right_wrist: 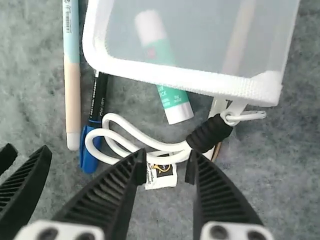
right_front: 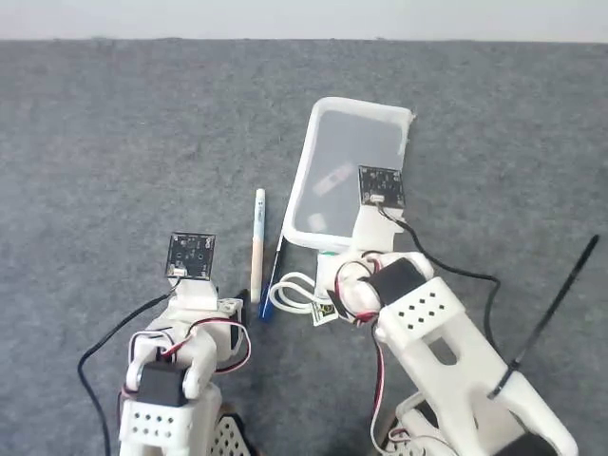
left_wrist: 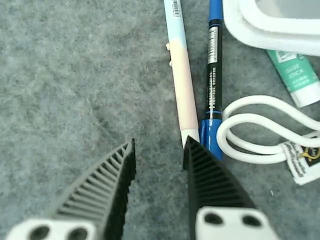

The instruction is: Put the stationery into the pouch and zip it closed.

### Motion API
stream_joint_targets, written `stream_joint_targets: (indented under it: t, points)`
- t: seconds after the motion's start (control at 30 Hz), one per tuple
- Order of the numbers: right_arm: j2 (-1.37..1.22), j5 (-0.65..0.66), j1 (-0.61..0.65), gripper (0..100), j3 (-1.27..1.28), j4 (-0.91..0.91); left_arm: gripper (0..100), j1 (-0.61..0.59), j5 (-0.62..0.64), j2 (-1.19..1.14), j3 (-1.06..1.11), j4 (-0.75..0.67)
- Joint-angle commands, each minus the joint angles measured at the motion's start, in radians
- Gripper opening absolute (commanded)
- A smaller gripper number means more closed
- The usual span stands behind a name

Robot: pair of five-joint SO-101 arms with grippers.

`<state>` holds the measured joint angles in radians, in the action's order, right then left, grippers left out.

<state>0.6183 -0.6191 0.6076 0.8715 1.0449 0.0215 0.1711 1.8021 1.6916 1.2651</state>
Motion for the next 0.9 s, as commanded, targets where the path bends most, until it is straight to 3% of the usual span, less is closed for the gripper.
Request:
stream_joint_targets:
  t: [0.0,0.2,0.47,0.87]
  points:
    - [0.001,-0.008,0.007,12.8,-0.005,-0.022,15,-0.005,0.009,0.026,-0.007,0.002]
    - [-0.105,-0.006,0.005,12.8,-0.009,-0.053,15,-0.005,0.009,0.026,-0.007,0.002]
    - [-0.288,-0.008,-0.116,12.8,-0.123,-0.07,15,-0.005,0.009,0.026,-0.007,0.002]
    - [-0.478,-0.057,-0.124,12.8,-0.221,-0.05,15,-0.005,0.009,0.026,-0.007,0.002]
